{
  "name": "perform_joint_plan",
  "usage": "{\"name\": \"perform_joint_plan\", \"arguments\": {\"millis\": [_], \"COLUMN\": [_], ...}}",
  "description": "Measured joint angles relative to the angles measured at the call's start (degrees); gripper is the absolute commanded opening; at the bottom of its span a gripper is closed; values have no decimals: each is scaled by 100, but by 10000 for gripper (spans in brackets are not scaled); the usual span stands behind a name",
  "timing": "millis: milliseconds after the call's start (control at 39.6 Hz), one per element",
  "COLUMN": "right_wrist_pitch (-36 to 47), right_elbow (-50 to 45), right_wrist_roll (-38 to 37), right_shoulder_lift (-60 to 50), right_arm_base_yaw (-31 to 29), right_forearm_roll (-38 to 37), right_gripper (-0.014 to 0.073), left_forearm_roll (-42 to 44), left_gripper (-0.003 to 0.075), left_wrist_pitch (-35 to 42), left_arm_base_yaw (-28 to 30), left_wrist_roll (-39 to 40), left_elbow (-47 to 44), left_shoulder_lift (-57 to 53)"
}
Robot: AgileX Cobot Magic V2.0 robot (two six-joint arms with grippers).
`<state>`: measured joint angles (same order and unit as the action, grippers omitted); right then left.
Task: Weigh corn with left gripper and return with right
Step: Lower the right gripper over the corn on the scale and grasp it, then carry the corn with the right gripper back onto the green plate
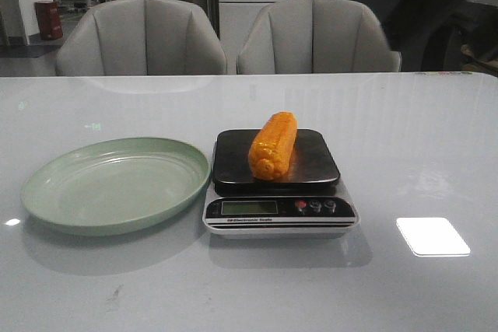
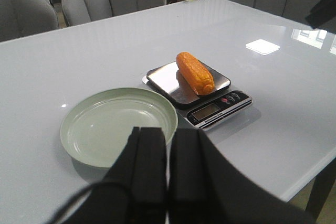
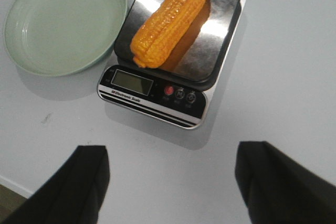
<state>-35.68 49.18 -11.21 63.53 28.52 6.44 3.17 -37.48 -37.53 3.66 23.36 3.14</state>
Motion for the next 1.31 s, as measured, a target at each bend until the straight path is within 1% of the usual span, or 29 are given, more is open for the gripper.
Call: {"name": "perform_joint_plan", "arguments": {"millis": [227,328,429,530,732,883,934,984,1085,1161,1211,1312], "right_wrist_pitch": [-608,-1040,-1532,-1810,-1925,-1969,-1969,-1969,-1971,-1995,-1981,-1969], "right_elbow": [1708,2470,3201,3742,4185,4317,4317,4317,4318,4341,4366,4460], "right_wrist_roll": [-750,-1226,-1808,-2362,-3242,-3471,-3494,-3508,-3508,-3517,-3517,-3519], "right_shoulder_lift": [1886,2653,3360,3969,4651,4976,5061,5135,5266,5333,5337,5375], "right_arm_base_yaw": [247,363,483,550,571,571,571,571,571,571,571,571], "right_forearm_roll": [-43,-320,-773,-985,-1039,-1048,-1048,-1048,-1003,-948,-890,-782], "right_gripper": [597,597,597,597,597,596,569,510,342,249,232,231], "left_forearm_roll": [0,0,0,0,0,0,0,0,0,0,0,0], "left_gripper": [113,113,113,113,113,113,113,113,113,113,113,113], "left_wrist_pitch": [0,0,0,0,0,0,0,0,0,0,0,0], "left_arm_base_yaw": [0,0,0,0,0,0,0,0,0,0,0,0], "left_wrist_roll": [0,0,0,0,0,0,0,0,0,0,0,0], "left_elbow": [0,0,0,0,0,0,0,0,0,0,0,0], "left_shoulder_lift": [0,0,0,0,0,0,0,0,0,0,0,0]}}
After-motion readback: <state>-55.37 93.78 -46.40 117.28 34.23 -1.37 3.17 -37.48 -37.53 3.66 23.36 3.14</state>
